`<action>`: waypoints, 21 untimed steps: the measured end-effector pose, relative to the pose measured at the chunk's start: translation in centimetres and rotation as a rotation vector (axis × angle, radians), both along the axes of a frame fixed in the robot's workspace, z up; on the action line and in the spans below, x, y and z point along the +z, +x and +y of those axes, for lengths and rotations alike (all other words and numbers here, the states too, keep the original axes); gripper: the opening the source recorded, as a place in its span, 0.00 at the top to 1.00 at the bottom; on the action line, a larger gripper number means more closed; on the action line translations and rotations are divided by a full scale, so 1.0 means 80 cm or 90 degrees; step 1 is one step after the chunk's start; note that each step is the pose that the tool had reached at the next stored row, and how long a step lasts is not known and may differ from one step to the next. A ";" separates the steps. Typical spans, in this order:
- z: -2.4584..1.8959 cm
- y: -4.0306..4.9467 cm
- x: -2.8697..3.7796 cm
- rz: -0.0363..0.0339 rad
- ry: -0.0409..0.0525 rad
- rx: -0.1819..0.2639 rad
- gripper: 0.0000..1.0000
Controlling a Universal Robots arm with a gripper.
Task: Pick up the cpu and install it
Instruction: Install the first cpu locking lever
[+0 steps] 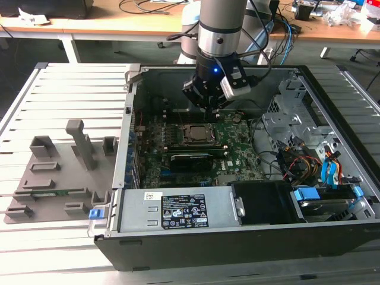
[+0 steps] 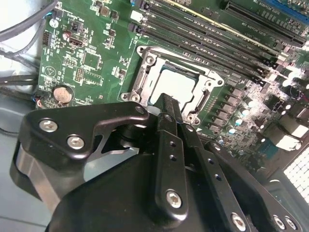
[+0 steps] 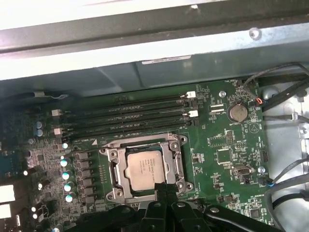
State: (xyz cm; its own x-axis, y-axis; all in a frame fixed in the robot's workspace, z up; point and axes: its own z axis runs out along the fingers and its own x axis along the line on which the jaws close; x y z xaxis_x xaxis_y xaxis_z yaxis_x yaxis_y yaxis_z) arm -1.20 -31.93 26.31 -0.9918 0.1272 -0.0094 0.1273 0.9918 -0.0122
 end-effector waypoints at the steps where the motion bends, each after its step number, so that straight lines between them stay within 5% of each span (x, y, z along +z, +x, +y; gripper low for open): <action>1: 0.0000 0.000 0.0000 0.0000 0.0000 0.004 0.89; 11: 0.0000 0.000 0.0000 0.0000 0.0000 0.077 0.89; 21: 0.0000 -0.005 0.0000 0.0001 -0.0010 0.078 0.89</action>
State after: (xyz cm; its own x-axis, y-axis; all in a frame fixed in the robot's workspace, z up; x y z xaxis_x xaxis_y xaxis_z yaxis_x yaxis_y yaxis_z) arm -1.61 -31.93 26.32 -0.9999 0.0045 -0.0094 0.0046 0.9999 -0.0137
